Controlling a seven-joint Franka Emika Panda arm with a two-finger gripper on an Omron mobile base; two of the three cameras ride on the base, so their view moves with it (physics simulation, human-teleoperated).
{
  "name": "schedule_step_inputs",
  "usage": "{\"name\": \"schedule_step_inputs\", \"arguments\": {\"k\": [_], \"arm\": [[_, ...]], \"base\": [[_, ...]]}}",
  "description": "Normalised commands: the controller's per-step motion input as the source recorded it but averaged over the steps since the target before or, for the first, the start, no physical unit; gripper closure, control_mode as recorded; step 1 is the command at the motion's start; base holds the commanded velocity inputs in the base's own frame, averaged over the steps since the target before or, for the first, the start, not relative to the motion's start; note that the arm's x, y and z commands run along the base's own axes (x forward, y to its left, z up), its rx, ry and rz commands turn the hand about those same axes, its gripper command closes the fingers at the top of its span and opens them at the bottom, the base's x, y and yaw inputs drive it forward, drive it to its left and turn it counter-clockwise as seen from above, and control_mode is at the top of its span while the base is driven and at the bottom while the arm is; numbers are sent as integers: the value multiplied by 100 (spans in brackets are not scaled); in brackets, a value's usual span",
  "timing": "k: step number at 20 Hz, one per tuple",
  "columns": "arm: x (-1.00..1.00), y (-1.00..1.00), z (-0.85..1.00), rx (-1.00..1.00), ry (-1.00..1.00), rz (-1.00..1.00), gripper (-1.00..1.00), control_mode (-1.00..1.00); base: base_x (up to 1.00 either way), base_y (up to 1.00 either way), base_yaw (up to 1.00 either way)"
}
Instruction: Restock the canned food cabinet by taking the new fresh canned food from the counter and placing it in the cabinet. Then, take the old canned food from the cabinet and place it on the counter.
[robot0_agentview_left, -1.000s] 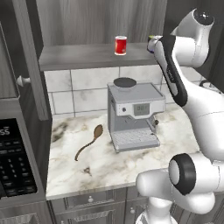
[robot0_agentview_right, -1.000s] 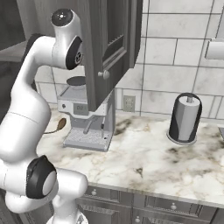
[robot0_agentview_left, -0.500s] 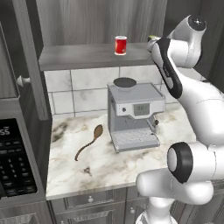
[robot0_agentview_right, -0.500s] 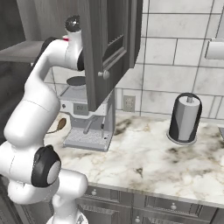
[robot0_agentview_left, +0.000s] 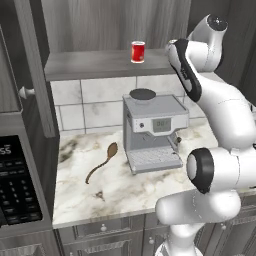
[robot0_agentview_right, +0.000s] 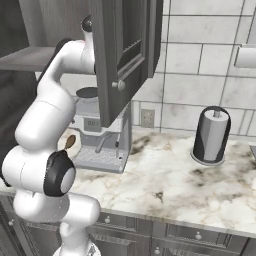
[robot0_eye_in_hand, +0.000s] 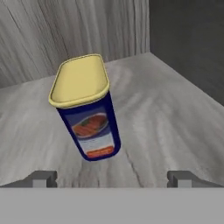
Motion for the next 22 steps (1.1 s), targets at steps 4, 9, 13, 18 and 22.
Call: {"name": "schedule_step_inputs", "arguments": {"k": [4, 9, 13, 18, 22], "arm": [[36, 0, 5, 0, 7, 0, -100, -100], [33, 0, 1, 0, 0, 0, -100, -100], [31, 0, 0, -1, 0, 0, -100, -100], [26, 0, 0, -6, 0, 0, -100, -100], [7, 0, -5, -9, 0, 2, 100, -100]], "base": [[0, 0, 0], [0, 0, 0], [0, 0, 0], [0, 0, 0], [0, 0, 0]]}}
